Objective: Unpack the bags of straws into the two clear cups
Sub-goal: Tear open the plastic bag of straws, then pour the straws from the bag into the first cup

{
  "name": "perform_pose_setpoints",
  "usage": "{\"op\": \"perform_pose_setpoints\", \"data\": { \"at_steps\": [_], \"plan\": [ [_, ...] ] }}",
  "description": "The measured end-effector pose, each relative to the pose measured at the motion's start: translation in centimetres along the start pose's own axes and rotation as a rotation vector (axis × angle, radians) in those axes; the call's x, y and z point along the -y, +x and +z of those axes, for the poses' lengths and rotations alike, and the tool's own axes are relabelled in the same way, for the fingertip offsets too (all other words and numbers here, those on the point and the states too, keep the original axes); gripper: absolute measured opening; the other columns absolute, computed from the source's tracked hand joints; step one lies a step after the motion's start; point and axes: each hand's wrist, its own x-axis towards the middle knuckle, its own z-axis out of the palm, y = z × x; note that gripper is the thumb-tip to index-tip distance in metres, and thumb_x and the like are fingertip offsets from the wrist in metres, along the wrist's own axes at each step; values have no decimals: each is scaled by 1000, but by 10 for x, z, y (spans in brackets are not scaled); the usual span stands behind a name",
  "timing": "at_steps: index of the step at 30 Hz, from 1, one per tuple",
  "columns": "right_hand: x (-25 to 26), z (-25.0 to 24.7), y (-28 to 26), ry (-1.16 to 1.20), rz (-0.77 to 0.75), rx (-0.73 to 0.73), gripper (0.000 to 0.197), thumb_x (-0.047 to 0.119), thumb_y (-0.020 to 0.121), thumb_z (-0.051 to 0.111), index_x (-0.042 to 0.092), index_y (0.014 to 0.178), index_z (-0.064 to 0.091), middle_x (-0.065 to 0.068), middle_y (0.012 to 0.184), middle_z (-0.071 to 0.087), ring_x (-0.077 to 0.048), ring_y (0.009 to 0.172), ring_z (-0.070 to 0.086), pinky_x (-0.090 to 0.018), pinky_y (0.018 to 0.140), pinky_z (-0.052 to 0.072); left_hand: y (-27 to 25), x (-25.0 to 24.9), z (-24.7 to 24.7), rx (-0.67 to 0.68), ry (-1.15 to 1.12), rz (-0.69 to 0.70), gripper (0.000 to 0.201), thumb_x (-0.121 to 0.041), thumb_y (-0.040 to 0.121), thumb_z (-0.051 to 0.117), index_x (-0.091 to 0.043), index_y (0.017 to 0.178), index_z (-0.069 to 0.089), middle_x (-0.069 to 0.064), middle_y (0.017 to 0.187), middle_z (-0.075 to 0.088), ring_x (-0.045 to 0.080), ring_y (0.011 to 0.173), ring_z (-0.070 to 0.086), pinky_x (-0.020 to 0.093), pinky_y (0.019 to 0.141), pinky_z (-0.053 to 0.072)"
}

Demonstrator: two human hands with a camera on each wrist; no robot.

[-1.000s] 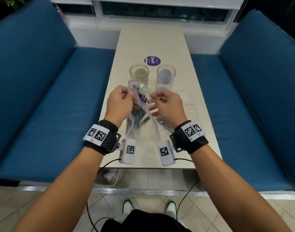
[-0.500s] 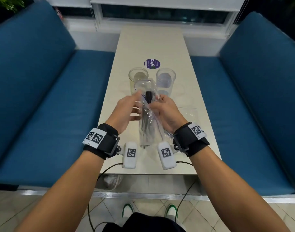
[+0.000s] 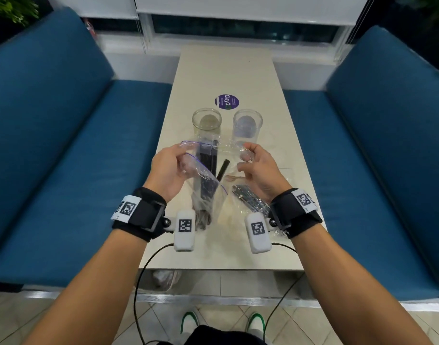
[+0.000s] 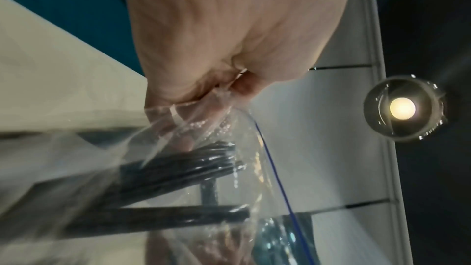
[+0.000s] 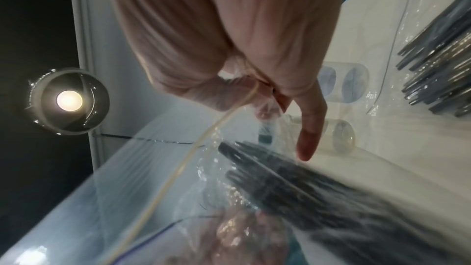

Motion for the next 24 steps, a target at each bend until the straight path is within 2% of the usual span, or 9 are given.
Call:
{"op": "perform_pose_setpoints", "data": {
  "at_steps": [4, 6, 8, 12, 15, 18, 20, 22, 24],
  "plan": [
    [0, 10, 3, 72, 14, 29, 56, -34, 89, 34, 8, 125, 44, -6, 91, 40, -14, 67, 42, -35, 57, 65, -5, 1, 9, 59, 98, -23, 25, -21, 102, 59, -18, 108, 83, 0, 39, 42, 14, 45, 47, 19, 48, 46],
    [-3, 12, 6, 80, 28, 53, 55, -32, 90, 36, 11, 123, 45, -2, 89, 42, -10, 61, 47, -59, 80, 64, -4, 4, 11, 22, 209, -14, 26, -35, 101, 63, -24, 118, 79, 1, 44, 46, 15, 48, 51, 19, 50, 49],
    [-5, 12, 8, 78, 31, 49, 54, -30, 90, 38, 14, 120, 48, -2, 91, 44, -9, 58, 52, -69, 90, 55, -1, 7, 10, -23, 297, 1, 25, -51, 97, 65, -35, 108, 80, 1, 57, 47, 20, 63, 50, 26, 62, 54],
    [-4, 13, 8, 47, -2, 57, 52, -24, 90, 45, 10, 129, 53, -9, 107, 52, -17, 74, 59, -55, 81, 60, 4, 9, 8, -153, 300, 11, 41, -64, 90, 69, -23, 86, 75, -3, 80, 63, 18, 81, 59, 38, 79, 58],
    [-8, 9, 6, 105, -1, 146, 52, -2, 89, 63, 8, 138, 50, -13, 118, 63, -26, 94, 66, -43, 77, 62, 9, 8, 7, -237, 258, -3, 44, -62, 91, 69, -19, 84, 70, -2, 91, 66, 16, 86, 61, 38, 76, 57],
    [-13, 5, 5, 124, -35, 256, 78, 41, 81, 86, 11, 141, 46, -13, 128, 67, -32, 122, 64, -48, 100, 55, 13, 6, 3, -325, 197, -27, 41, -57, 92, 68, -19, 77, 68, -2, 91, 66, 18, 85, 61, 35, 68, 55],
    [-18, 3, 3, 13, -75, 306, 110, 68, 71, 84, 11, 153, 37, -15, 150, 55, -32, 147, 47, -50, 117, 38, 14, 4, 0, -359, 102, -56, 36, -49, 95, 68, -19, 76, 63, -3, 81, 60, 19, 78, 57, 34, 66, 52],
    [-23, 1, 0, -233, -115, 357, 134, 83, 64, 77, 15, 164, 21, -6, 169, 36, -17, 159, 29, -39, 125, 27, 14, 2, -1, -366, 8, -84, 32, -42, 99, 67, -20, 78, 59, -5, 75, 53, 20, 74, 54, 34, 65, 49],
    [-26, 2, -5, -501, -123, 442, 148, 85, 55, 80, 24, 168, 7, 9, 175, 16, -4, 161, 17, -35, 131, 18, 14, 1, -2, -351, -45, -105, 30, -37, 101, 64, -19, 79, 56, -5, 76, 51, 19, 72, 53, 36, 67, 50]
  ]
}}
